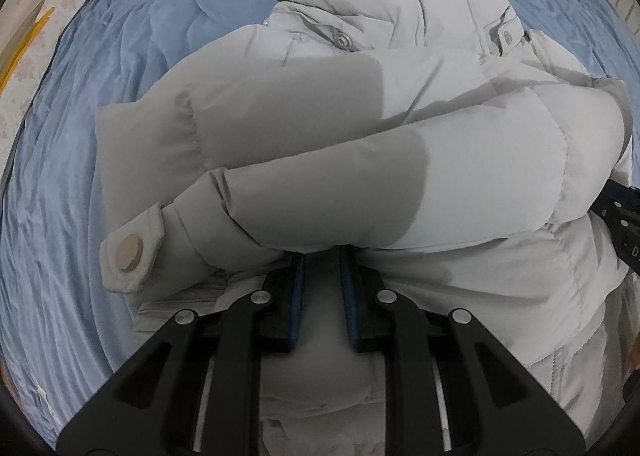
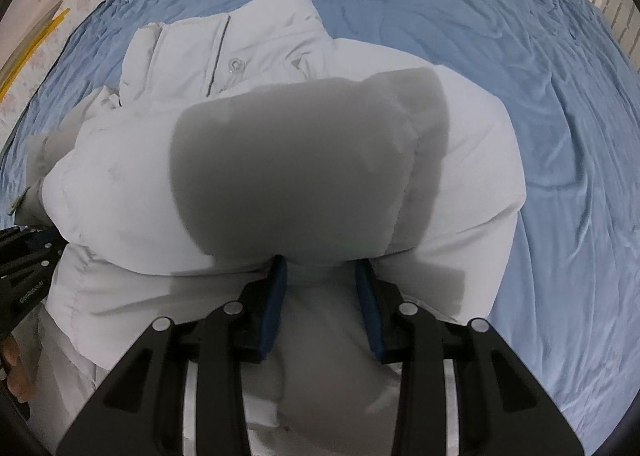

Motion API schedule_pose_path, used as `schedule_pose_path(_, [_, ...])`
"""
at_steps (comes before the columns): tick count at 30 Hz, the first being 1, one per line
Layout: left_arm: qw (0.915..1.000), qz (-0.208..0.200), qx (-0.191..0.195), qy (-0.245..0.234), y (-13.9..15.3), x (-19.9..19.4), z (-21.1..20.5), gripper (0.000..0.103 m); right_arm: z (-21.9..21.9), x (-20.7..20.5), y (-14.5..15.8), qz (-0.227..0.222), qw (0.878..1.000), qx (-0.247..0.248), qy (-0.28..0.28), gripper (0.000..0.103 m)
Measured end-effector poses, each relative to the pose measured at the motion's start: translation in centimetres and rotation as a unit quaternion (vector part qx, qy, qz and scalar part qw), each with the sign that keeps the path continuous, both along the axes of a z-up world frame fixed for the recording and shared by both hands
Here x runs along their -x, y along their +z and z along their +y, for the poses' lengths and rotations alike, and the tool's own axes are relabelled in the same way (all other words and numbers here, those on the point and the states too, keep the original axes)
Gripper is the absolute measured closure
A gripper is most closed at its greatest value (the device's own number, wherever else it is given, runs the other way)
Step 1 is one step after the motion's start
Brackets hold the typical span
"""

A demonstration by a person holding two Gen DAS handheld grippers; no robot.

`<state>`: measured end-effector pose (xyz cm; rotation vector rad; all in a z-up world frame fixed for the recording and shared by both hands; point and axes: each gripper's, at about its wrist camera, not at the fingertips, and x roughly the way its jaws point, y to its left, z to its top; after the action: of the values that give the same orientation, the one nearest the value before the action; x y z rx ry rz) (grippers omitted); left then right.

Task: Fold large clothes
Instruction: 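Press the folded sleeves flat with both grippers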

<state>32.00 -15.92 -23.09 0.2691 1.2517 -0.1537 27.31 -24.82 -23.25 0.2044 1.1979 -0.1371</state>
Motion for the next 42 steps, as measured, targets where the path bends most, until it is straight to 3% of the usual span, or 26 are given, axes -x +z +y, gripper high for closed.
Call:
schedule_pose_path(39, [0.9996, 0.006, -0.027, -0.006, 0.7, 0.8, -1.8, 0.087, 0.4, 0.0, -0.1, 0.003, 1.0, 0.001, -0.007, 0.066])
schedule_pose_path(42, [0.9997, -0.008, -0.024, -0.007, 1.9, 1.7, -1.6, 0.078, 0.0, 1.0, 0.8, -0.009, 1.0, -0.014, -0.007, 0.061])
